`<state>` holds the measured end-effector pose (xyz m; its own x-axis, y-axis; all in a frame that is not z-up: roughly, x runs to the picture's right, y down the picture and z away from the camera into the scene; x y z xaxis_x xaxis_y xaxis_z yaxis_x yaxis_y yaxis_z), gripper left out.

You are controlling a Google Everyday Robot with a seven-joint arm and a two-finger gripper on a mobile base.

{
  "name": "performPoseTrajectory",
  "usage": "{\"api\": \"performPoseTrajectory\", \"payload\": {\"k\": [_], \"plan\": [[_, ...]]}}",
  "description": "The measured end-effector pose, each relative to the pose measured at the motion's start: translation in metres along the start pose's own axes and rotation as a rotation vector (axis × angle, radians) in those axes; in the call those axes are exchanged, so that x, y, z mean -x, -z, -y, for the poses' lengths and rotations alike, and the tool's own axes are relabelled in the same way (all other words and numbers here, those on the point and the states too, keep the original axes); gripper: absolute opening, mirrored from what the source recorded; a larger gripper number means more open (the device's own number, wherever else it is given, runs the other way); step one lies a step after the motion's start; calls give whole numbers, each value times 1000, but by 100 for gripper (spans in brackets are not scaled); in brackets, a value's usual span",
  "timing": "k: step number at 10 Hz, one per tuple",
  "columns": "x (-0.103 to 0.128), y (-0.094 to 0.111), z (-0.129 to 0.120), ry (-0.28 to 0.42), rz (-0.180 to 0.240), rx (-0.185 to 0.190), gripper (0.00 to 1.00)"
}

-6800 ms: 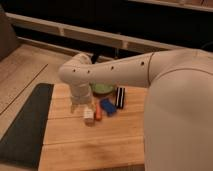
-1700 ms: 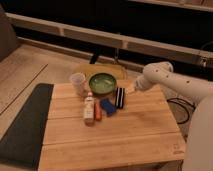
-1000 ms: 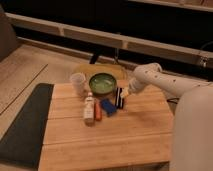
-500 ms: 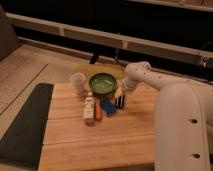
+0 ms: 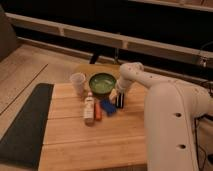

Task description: Place the eraser on the white sponge

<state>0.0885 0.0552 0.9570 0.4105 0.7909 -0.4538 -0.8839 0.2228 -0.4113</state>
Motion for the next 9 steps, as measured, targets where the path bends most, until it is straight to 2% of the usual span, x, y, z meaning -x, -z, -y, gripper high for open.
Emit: {"api": "performPoseTrajectory", "payload": {"k": [4,7,9], "plan": [[-1,1,18,-21,-20,-23,65],[-8,-7,24,-48,-49,-12,65],[-9,-12,25,-54,-64,-8,59]]}}
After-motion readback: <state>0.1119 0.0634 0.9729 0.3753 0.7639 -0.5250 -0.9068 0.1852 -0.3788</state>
